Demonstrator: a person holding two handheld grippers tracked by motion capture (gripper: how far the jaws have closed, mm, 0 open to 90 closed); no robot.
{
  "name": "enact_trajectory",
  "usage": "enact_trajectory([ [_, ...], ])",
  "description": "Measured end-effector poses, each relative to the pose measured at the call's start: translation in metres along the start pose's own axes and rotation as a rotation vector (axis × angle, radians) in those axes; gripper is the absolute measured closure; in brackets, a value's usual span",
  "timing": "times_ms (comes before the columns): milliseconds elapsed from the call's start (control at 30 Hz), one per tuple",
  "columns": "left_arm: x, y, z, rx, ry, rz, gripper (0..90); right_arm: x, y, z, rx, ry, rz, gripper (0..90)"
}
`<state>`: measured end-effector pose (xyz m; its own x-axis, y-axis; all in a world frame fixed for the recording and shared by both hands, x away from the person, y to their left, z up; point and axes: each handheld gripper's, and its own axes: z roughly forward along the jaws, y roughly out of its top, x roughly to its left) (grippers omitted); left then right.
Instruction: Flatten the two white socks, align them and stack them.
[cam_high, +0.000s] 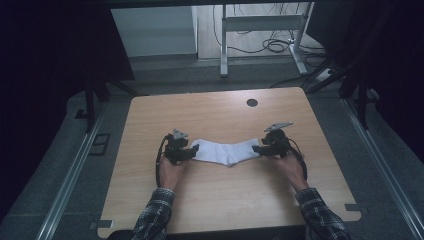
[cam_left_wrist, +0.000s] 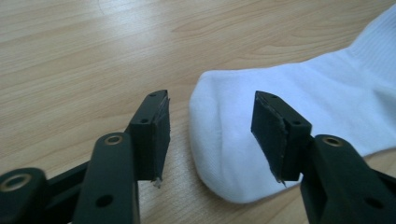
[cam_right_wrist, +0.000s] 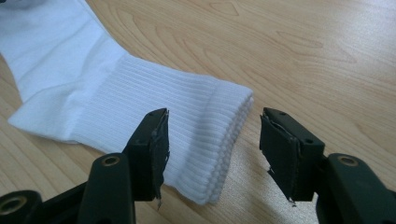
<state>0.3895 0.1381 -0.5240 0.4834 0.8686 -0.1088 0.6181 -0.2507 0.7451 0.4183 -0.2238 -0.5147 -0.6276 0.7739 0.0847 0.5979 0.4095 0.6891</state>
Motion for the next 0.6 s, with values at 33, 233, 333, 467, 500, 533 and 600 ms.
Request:
enact_trajectory([
  [33,0.0,0.0,0.0,0.0,-0.008,-0.002,44.1,0.001,0.0,-0.001,-0.005,0.002,0.005,40.3],
  [233,-0.003,-0.001,-0.003,0.002,-0.032,0.007,37.9,0.005,0.002,-0.005,-0.005,-0.002,-0.009,36.0],
  [333,-0.004,-0.002,-0.006,0.001,-0.043,0.009,35.2,0.007,0.002,-0.008,-0.003,0.0,-0.012,34.3],
  [467,-0.006,-0.002,-0.011,-0.009,-0.06,0.005,31.4,0.01,0.002,-0.011,0.001,-0.004,-0.021,32.2],
  [500,-0.006,-0.002,-0.013,-0.013,-0.065,0.002,30.7,0.011,0.002,-0.012,0.0,-0.003,-0.02,31.6],
  [533,-0.006,-0.003,-0.015,-0.017,-0.071,-0.001,29.9,0.011,0.002,-0.013,-0.001,-0.001,-0.02,31.1],
  [600,-0.006,-0.003,-0.018,-0.021,-0.081,-0.004,28.0,0.012,0.001,-0.016,-0.004,0.003,-0.022,30.1],
])
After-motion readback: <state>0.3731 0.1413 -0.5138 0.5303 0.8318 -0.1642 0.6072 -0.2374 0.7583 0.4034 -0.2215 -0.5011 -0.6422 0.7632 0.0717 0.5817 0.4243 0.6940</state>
